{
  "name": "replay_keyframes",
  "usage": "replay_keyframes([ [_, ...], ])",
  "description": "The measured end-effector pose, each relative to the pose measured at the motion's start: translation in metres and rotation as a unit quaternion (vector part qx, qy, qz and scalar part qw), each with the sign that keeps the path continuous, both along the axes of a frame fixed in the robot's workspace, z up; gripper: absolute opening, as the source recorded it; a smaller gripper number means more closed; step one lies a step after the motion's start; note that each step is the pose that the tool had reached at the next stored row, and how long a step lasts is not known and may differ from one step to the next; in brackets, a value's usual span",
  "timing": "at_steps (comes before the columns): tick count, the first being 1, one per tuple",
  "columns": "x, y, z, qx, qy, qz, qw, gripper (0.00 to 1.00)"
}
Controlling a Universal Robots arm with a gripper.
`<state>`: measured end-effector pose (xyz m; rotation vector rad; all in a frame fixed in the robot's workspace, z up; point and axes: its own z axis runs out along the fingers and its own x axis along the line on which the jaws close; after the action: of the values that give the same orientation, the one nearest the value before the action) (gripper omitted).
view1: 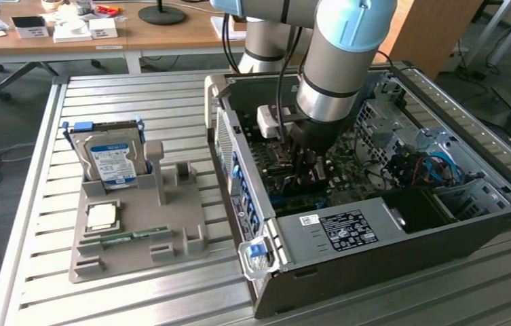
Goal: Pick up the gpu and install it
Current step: 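Insert the gpu into the slot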
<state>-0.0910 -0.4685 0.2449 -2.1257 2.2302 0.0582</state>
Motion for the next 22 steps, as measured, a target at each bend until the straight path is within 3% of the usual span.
replay_keyframes([
  [9, -0.0005, 0.0002, -0.0005, 0.0006, -0.0001, -0.001, 1.0000, 0.27],
  [15, -0.0001, 0.0000, 0.0000, 0.0001, 0.0001, 0.000, 1.0000, 0.57],
  [17, -0.0001, 0.0000, 0.0000, 0.0000, 0.0001, 0.000, 1.0000, 0.57],
  [18, -0.0001, 0.0000, 0.0000, 0.0001, 0.0001, 0.000, 1.0000, 0.63],
  [22, -0.0001, 0.0000, 0.0021, 0.0000, 0.0001, 0.000, 1.0000, 0.63],
])
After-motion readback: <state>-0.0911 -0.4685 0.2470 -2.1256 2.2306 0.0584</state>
